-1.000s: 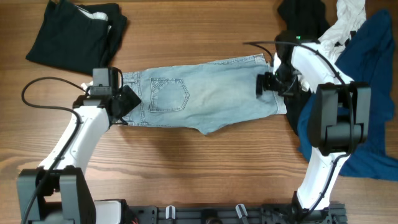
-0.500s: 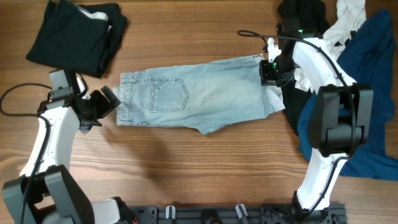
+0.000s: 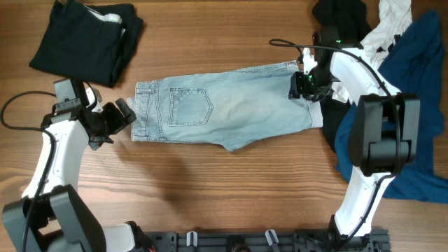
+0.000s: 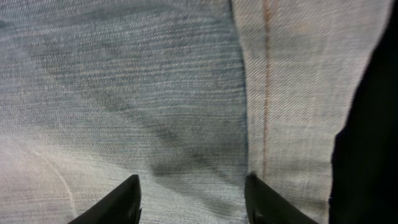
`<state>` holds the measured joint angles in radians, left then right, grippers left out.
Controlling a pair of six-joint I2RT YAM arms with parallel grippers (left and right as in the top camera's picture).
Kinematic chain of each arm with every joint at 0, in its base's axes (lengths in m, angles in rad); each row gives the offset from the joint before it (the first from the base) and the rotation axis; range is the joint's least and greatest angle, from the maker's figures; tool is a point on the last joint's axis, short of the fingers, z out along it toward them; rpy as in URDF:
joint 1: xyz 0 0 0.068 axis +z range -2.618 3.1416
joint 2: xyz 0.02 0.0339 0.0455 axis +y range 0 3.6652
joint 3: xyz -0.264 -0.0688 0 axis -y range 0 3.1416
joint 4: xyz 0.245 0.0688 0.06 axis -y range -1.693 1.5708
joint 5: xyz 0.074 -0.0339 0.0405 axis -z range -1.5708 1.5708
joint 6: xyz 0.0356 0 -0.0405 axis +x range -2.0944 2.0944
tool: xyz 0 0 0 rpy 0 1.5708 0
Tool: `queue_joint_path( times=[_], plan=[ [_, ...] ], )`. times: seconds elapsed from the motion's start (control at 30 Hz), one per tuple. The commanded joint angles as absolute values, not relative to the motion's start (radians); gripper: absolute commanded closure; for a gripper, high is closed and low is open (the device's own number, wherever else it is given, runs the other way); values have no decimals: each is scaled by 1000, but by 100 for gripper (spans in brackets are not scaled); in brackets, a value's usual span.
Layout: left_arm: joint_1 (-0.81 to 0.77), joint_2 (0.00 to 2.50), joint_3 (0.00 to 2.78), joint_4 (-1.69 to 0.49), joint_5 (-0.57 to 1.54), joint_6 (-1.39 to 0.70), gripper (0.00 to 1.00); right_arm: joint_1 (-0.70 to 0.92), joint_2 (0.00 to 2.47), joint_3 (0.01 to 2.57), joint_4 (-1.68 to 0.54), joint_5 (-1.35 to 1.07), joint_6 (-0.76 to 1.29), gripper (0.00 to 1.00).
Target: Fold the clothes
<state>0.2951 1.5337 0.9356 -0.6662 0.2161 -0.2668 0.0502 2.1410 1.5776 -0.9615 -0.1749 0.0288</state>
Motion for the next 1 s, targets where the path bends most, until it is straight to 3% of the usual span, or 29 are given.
queue_joint_path(
  times=[0.0,0.7,0.87,0.97],
  plan=[
    [299,1596,952,-662,258,-245,0,47,2121,1573,-952,-158,33,47],
    [241,1843,945,-540,464,-213,5,47,2121,1573,-931,-181,34,46],
    [179,1891,945,-522,463,-221,24,47,2121,1573,-932,-181,33,48],
    [167,1899,945,-511,453,-228,55,47,2121,1573,-931,-181,34,49]
  ],
)
